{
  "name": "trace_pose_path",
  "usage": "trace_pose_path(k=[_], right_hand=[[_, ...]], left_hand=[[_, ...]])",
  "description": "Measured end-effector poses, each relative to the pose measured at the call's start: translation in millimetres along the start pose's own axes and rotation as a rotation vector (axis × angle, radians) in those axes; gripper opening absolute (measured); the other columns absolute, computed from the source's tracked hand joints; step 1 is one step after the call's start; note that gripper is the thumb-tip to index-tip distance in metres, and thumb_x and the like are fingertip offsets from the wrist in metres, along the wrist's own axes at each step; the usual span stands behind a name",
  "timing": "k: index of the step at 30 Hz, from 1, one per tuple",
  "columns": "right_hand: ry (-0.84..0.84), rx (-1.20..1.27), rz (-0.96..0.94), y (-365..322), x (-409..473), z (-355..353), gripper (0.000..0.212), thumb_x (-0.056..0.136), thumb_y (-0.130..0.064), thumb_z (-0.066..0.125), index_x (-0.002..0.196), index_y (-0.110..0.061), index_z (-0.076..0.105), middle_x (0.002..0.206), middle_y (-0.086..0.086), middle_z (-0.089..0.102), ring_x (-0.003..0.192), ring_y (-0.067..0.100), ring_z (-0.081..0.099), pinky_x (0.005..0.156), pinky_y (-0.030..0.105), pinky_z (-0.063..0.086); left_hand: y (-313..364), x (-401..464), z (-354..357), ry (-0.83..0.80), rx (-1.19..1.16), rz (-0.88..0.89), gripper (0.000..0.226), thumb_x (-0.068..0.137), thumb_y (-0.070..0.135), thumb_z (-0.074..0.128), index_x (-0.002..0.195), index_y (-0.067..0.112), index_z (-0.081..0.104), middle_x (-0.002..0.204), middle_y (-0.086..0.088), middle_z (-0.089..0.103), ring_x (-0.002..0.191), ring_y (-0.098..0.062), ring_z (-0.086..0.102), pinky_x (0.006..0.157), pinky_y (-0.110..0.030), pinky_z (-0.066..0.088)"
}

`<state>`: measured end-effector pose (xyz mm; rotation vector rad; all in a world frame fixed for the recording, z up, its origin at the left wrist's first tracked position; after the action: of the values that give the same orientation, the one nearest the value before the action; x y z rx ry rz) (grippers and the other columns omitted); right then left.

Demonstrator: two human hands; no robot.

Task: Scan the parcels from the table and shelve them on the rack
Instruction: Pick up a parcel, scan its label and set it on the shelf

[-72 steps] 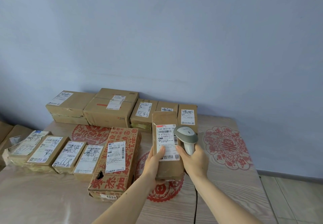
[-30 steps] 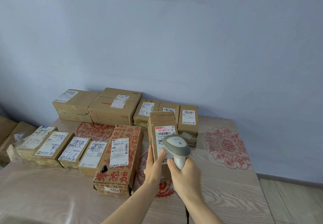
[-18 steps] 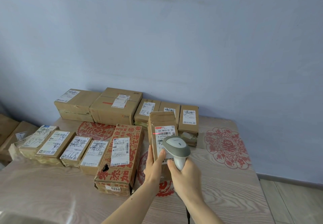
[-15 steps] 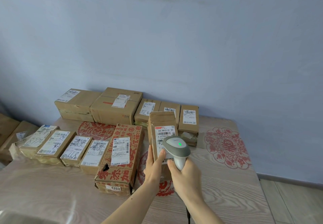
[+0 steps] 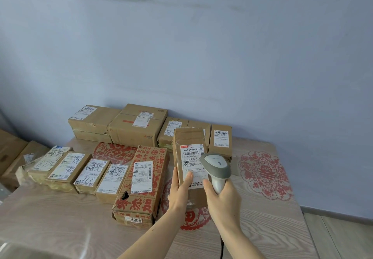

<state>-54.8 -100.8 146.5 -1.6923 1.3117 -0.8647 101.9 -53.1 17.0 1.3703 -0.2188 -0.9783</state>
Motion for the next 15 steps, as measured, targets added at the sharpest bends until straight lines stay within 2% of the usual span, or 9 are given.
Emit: trace_pose_path(k=[3, 6, 11, 15], right_hand=[[0.051, 0.014, -0.026, -3.3, 7.4, -4.9, 0.018, 0.087, -0.031, 0.074, 0.087, -0.022, 0.058, 0.073, -0.008, 0.066, 0.070, 0.009, 0.064, 0.061, 0.029, 0.048], [0.076, 0.025, -0.035, -6.0, 12.5, -5.2, 0.022, 0.085, -0.033, 0.077, 0.086, -0.022, 0.057, 0.072, -0.006, 0.065, 0.070, 0.015, 0.065, 0.065, 0.036, 0.054], [0.081, 0.088, -0.098, -25.4, 12.7, 4.8, 0.031, 0.078, -0.038, 0.083, 0.093, -0.024, 0.060, 0.076, -0.007, 0.068, 0.074, 0.011, 0.067, 0.069, 0.032, 0.053], [0.054, 0.143, -0.136, -53.9, 8.0, 25.5, 0.034, 0.075, -0.040, 0.085, 0.083, -0.016, 0.061, 0.070, -0.003, 0.065, 0.067, 0.011, 0.065, 0.061, 0.027, 0.048]], left_hand=[[16.1, -6.2, 2.0, -0.019, -0.033, 0.028, 0.091, 0.051, 0.082, 0.079, 0.132, 0.072, 0.039, 0.138, 0.012, 0.062, 0.126, -0.024, 0.059, 0.109, -0.055, 0.043], [32.4, -11.6, 0.1, -0.038, -0.085, 0.046, 0.099, 0.051, 0.078, 0.082, 0.139, 0.063, 0.039, 0.130, 0.009, 0.067, 0.116, -0.023, 0.067, 0.101, -0.052, 0.052], [66.3, -19.7, -13.1, -0.061, -0.168, 0.094, 0.089, 0.067, 0.061, 0.080, 0.145, 0.051, 0.041, 0.131, 0.003, 0.067, 0.111, -0.023, 0.070, 0.094, -0.051, 0.057], [100.0, -27.8, -35.9, -0.065, -0.212, 0.149, 0.074, 0.082, 0.052, 0.076, 0.146, 0.050, 0.039, 0.133, 0.003, 0.066, 0.112, -0.022, 0.070, 0.097, -0.052, 0.055]])
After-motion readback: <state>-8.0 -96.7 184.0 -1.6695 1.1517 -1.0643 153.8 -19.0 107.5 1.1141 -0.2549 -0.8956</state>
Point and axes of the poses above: each hand's wrist, its own x-axis towards the middle knuckle, its own z-axis out of the palm, y = z × x, the point moved 9 cm from there along x, towards the middle knuckle
